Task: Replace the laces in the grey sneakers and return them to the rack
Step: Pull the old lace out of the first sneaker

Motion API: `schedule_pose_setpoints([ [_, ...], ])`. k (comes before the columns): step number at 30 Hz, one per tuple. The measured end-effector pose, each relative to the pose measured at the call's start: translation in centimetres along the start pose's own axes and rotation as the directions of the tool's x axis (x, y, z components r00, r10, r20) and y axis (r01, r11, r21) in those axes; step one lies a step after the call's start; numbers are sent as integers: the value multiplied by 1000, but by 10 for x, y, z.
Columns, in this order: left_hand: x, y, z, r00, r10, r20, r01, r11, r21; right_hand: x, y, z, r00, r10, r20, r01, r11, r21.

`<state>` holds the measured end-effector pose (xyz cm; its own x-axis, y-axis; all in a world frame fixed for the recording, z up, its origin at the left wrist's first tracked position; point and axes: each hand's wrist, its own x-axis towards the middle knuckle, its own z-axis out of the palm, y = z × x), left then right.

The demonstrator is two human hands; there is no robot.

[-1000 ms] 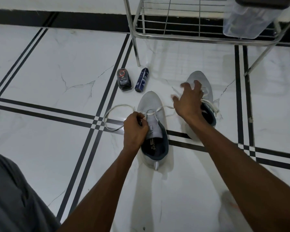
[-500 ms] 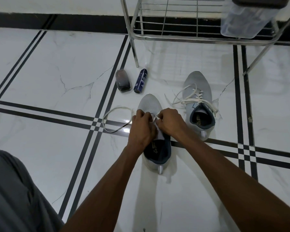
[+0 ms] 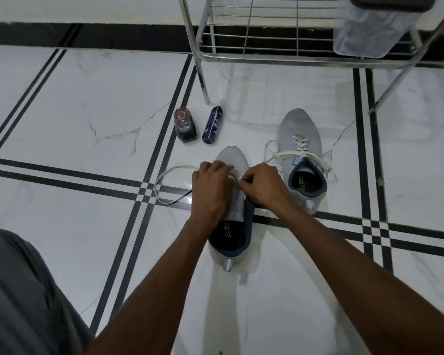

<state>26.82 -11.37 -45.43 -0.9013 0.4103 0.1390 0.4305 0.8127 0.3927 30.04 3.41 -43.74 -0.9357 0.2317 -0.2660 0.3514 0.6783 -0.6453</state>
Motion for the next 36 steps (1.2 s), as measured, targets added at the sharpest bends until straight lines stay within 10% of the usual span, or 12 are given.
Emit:
schedule_pose_setpoints([
  [6,-2,-1,5,994,90,-57,-67,946,317,0,-2,1,1000,2,-4,-2,1000,-4],
  [11,10,-23,-26,725,-583,-368,509,812,-284,-2,4,-2,999,-5,-45,6,1000,22],
  [15,16,-7,-25,984,-165,-73,151,974,-169,3,2,-1,999,-23,-29,24,999,38],
  [18,15,2,-9,991,-39,131,26,994,104,6,-1,1,999,-39,-13,39,999,26],
  [23,22,-5,-8,997,-67,45,55,974,220,2,0,0,1000,-17,-15,18,999,27],
  [26,29,-22,-34,745,-571,-345,558,817,-145,2,2,-5,999,-12,-37,14,999,50],
  [28,30,-34,-45,627,-661,-413,650,736,-190,2,1,-5,999,-22,-35,24,999,46],
  [32,22,-9,-27,981,-179,-77,174,982,-71,3,-2,-4,1000,-20,-19,21,999,44],
  [36,18,2,0,978,-62,199,31,987,156,5,-2,-3,1000,-15,-4,15,999,31],
])
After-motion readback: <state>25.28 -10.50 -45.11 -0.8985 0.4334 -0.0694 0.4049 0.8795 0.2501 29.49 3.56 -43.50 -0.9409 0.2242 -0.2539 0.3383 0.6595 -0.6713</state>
